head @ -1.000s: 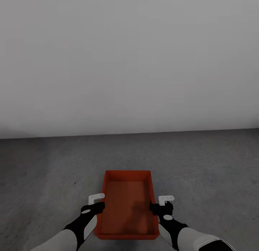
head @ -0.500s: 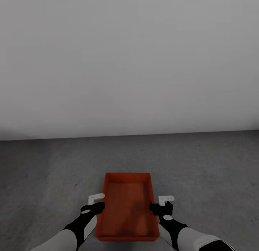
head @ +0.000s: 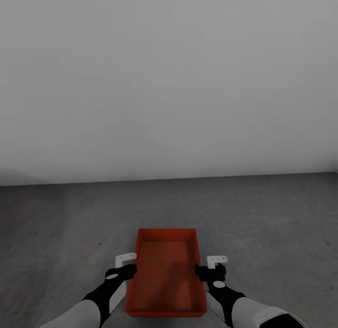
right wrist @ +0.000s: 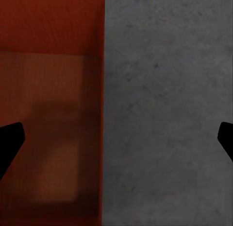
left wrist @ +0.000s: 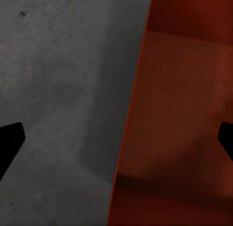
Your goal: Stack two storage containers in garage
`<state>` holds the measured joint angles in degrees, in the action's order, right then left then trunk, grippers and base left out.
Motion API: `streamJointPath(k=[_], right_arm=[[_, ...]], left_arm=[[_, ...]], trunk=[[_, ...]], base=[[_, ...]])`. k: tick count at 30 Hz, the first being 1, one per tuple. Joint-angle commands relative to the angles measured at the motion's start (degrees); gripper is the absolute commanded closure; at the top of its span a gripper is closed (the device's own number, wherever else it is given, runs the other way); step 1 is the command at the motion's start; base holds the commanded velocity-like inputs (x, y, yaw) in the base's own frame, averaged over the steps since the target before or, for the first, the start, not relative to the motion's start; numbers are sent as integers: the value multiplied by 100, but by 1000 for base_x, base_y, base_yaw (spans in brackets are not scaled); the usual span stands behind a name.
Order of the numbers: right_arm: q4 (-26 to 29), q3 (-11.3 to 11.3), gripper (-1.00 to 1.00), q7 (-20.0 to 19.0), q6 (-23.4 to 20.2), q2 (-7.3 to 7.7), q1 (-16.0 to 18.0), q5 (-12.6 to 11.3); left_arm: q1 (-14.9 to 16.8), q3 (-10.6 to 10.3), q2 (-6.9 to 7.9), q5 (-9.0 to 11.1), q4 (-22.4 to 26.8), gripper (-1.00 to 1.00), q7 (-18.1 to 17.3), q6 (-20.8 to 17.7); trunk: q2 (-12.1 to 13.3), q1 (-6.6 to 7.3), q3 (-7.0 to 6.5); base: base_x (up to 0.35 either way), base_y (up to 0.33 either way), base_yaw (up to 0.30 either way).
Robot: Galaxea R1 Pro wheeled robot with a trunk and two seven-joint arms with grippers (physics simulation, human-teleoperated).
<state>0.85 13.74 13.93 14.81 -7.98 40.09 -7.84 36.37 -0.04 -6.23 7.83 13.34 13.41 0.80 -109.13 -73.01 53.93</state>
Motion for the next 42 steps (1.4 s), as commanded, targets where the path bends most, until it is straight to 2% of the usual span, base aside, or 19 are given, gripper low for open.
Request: streamJointPath(k=[1,42], right_arm=[[-6,49,-100,13,21,-2,3,-60],[-6,49,-100,13,15,-2,0,-60]], left_arm=[[2,0,-1,52,2,-100,13,8],[2,13,-1,52,-7,-100,13,10]], trunk=[[40,23,-14],[1684,924,-750]], base=[[0,0,0],[0,0,0]])
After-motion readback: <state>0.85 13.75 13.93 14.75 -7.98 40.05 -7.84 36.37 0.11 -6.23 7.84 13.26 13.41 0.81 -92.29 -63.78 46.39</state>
